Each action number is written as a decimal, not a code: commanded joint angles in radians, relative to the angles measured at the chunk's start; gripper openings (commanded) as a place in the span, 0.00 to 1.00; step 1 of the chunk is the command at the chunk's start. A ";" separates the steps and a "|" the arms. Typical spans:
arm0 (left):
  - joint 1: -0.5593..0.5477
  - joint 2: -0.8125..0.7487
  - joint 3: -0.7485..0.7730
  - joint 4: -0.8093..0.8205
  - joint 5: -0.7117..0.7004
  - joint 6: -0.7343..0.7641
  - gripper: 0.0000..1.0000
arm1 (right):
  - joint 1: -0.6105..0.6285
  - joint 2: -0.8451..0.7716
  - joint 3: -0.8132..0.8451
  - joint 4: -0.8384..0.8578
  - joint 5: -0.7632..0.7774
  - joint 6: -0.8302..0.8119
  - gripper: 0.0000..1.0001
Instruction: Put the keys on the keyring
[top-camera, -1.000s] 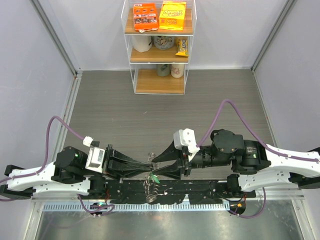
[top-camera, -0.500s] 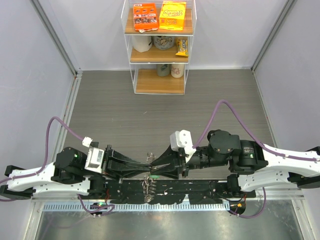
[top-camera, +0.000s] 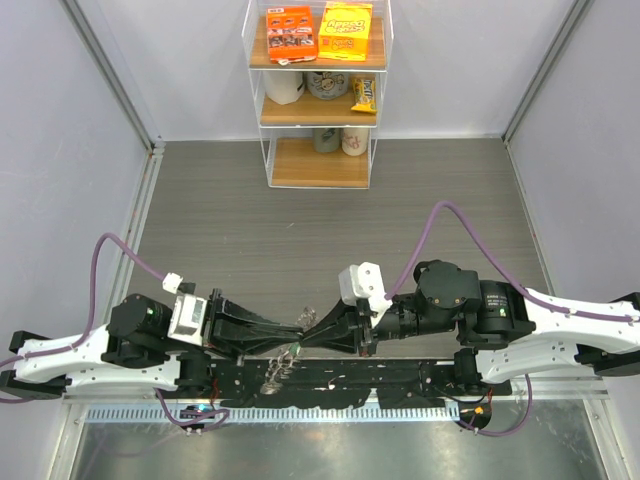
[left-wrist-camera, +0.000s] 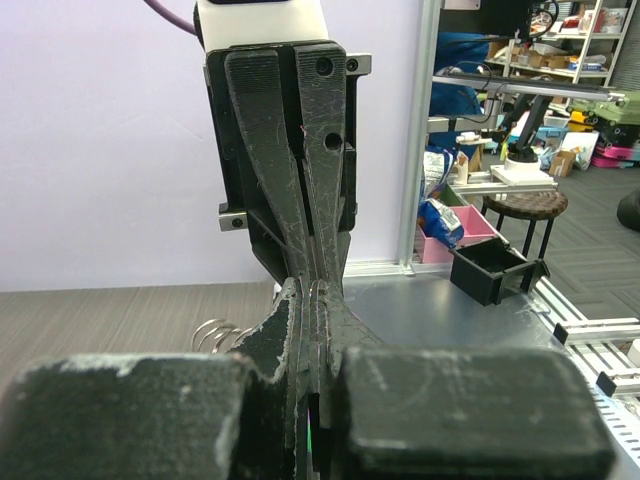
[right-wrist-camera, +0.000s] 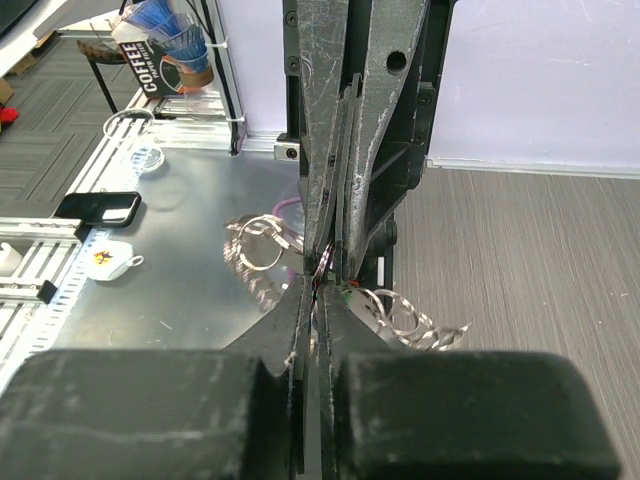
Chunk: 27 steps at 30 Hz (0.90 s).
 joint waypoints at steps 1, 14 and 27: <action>-0.004 -0.007 0.011 0.106 0.007 0.015 0.00 | 0.000 0.005 0.043 0.036 0.012 0.000 0.06; -0.004 -0.039 0.071 -0.122 0.018 -0.091 0.18 | 0.000 0.002 0.065 -0.153 0.024 -0.023 0.06; -0.004 0.054 0.177 -0.510 0.067 -0.153 0.34 | -0.003 0.017 0.048 -0.358 -0.059 0.028 0.06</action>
